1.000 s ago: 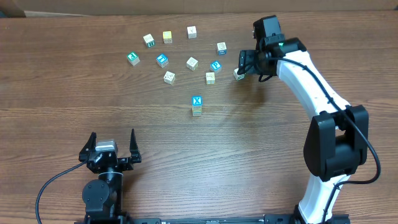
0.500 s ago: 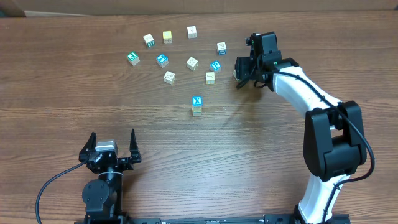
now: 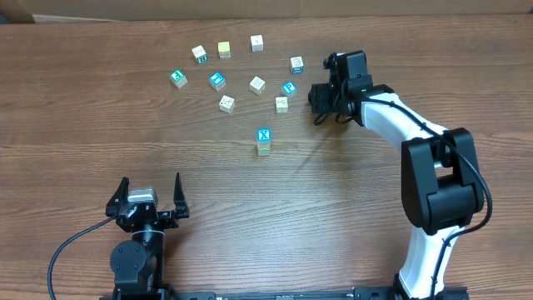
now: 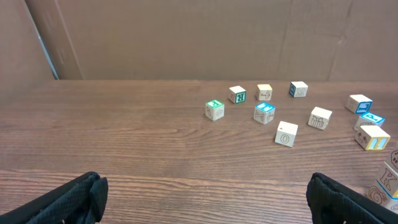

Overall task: Form a tower
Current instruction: 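Raise the right gripper and move it to the grape-picture block, then close the right gripper on the grape block and lift it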

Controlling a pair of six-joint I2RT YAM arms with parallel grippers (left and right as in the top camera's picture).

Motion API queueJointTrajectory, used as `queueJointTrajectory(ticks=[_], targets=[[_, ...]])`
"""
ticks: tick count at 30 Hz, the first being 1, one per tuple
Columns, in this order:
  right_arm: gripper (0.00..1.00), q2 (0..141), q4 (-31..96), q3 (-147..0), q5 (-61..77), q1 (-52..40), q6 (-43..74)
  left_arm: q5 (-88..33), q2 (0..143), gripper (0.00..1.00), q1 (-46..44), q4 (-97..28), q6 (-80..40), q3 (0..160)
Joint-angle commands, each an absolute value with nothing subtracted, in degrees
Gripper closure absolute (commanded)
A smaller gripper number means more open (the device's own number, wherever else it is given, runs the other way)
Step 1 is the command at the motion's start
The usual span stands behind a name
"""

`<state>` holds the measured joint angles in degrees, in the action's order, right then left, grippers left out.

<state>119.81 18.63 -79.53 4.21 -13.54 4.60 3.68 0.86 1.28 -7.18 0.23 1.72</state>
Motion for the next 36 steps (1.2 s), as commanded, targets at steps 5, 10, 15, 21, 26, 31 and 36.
queueJointTrajectory(ticks=[5, 10, 15, 21, 26, 31, 36], targets=[[0.37, 120.36, 18.09, -79.07, 4.6, -13.52, 4.16, 4.45, 0.32, 0.01, 1.85, -7.88, 1.3, 2.09], [0.43, 120.7, 18.09, -79.07, 4.6, -13.54, 4.19, 4.45, 0.32, 0.0, 1.85, -7.88, 1.3, 2.09], [0.48, 121.01, 18.06, -79.07, 4.58, -13.52, 4.16, 4.45, 0.32, 0.0, 1.85, -7.88, 1.3, 2.09], [0.61, 121.01, 18.13, -79.07, 4.58, -13.52, 4.16, 4.45, 0.32, 0.0, 1.85, -7.88, 1.3, 2.09], [0.53, 121.01, 18.63, -79.07, 4.62, -13.52, 4.19, 4.45, 0.32, 0.0, 1.85, -7.88, 1.3, 2.09], [0.66, 121.01, 19.99, -79.07, 4.62, -13.54, 4.21, 4.45, 0.32, 0.0, 1.85, -7.88, 1.3, 2.09], [0.73, 120.86, 20.23, -79.24, 4.64, -13.54, 4.54, 4.45, 0.32, 0.0, 1.85, -7.88, 1.3, 2.09]])
